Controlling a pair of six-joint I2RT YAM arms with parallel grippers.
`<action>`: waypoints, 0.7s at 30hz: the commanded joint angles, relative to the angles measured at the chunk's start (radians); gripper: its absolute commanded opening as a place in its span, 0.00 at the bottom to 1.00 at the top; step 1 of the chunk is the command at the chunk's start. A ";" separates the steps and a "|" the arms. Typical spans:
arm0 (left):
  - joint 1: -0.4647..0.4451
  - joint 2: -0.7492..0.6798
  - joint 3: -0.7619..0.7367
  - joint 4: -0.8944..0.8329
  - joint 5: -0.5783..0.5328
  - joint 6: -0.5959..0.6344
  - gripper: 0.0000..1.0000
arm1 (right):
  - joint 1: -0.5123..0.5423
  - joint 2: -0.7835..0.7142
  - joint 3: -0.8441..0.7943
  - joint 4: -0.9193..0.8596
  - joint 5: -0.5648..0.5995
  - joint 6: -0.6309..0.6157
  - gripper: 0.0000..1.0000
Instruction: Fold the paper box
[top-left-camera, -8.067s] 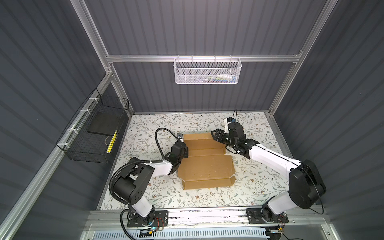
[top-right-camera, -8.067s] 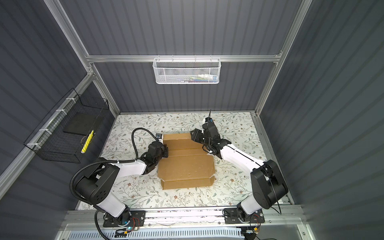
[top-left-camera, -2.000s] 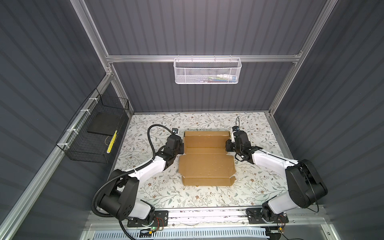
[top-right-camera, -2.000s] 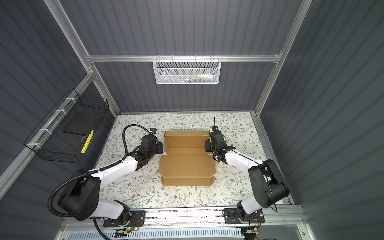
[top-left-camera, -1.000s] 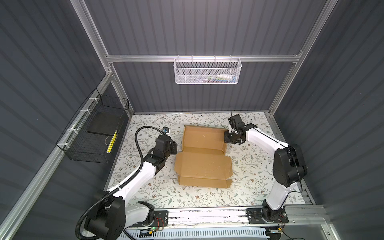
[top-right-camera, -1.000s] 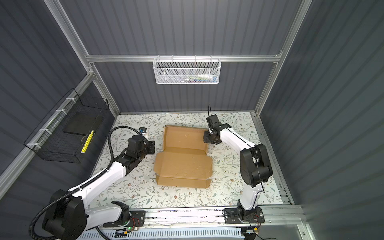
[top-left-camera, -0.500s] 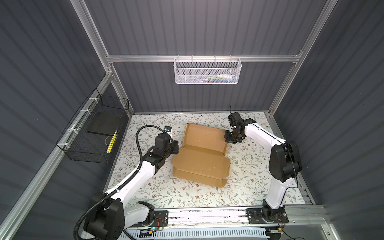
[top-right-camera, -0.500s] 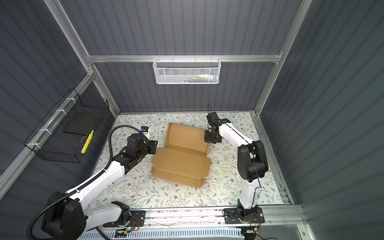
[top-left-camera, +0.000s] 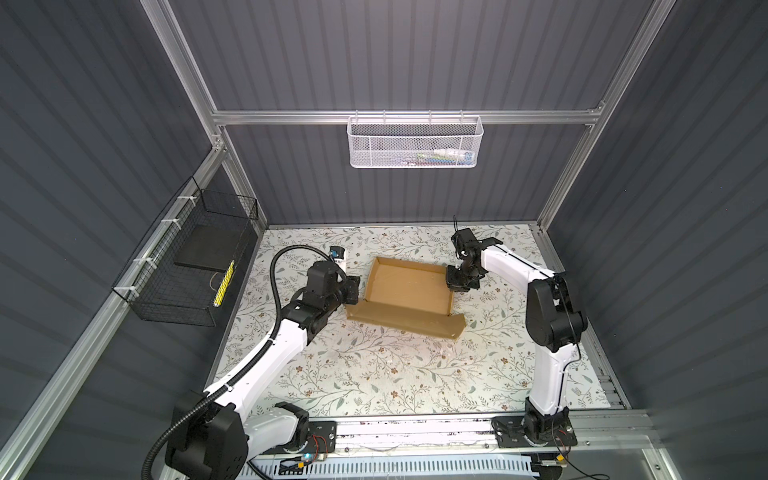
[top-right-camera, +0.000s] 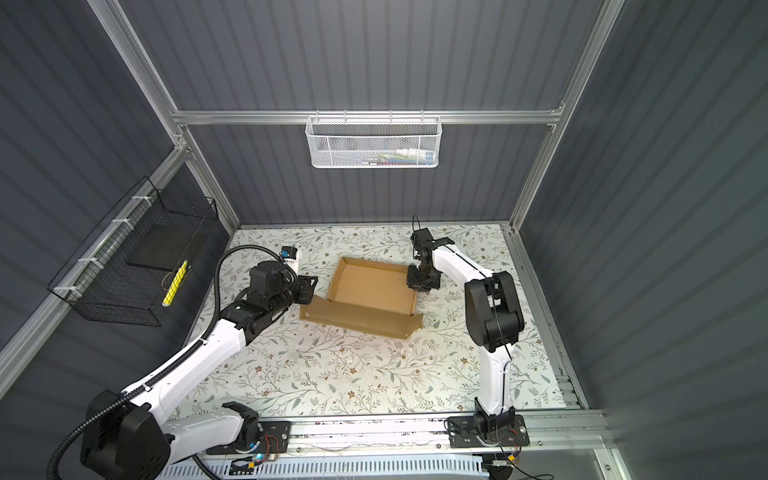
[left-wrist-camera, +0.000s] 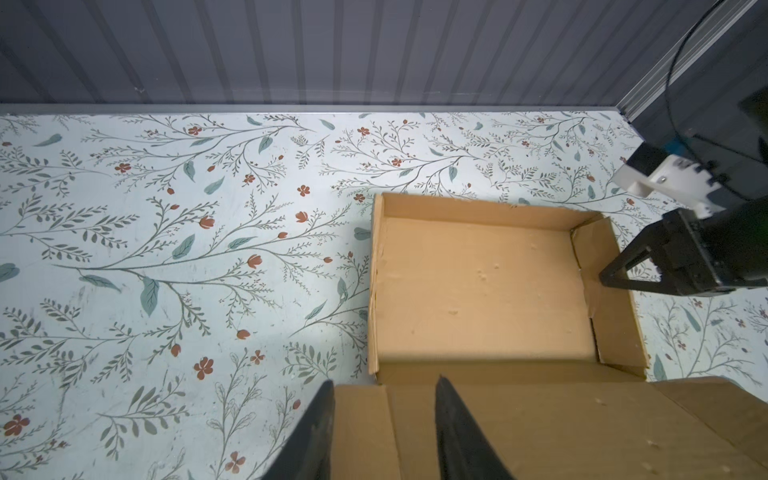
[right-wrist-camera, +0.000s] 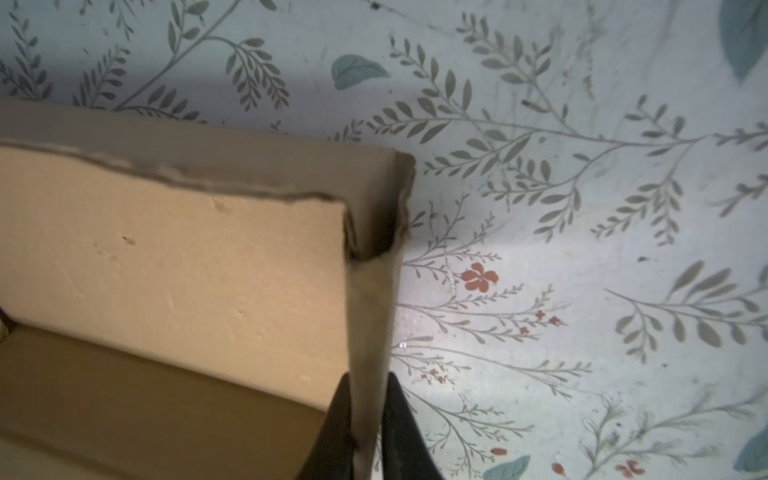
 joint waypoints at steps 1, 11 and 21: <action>0.008 -0.029 0.052 -0.035 0.021 0.025 0.41 | -0.004 0.010 0.036 -0.035 -0.014 0.003 0.19; 0.008 -0.028 0.115 -0.085 0.040 0.023 0.43 | -0.007 0.006 0.039 -0.007 -0.029 0.014 0.32; 0.008 -0.029 0.227 -0.216 0.022 -0.015 0.45 | -0.016 -0.106 -0.014 0.062 -0.049 0.006 0.48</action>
